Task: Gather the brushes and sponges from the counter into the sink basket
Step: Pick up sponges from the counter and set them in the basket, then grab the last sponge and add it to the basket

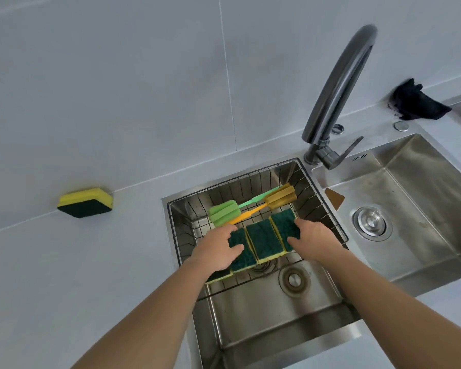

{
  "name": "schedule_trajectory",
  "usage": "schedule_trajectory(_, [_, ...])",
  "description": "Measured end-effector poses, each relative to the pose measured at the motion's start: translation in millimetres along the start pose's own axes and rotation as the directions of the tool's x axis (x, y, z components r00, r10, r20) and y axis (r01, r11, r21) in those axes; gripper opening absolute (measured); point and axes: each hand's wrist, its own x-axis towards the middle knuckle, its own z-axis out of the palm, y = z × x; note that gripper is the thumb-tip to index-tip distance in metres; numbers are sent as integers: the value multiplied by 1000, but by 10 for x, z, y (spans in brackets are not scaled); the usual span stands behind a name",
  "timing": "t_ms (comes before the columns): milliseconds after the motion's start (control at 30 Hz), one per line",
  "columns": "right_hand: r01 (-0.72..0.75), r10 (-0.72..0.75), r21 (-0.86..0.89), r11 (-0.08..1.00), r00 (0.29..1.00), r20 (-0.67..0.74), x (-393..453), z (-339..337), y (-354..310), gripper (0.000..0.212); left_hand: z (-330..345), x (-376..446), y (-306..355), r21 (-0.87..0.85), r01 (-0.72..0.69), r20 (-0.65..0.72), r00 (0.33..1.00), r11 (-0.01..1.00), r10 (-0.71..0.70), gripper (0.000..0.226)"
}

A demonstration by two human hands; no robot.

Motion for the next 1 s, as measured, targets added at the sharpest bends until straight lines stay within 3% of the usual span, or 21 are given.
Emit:
schedule_trajectory(400, [91, -99, -145, 985, 994, -44, -417, 46, -593, 53, -441, -877, -1079, -128, 150, -46, 986, 980, -157, 41])
schedule_trajectory(1000, [312, -329, -334, 889, 944, 6, -704, 678, -2450, 45, -1008, -2119, -2950, -233, 323, -159, 918, 917, -363, 36])
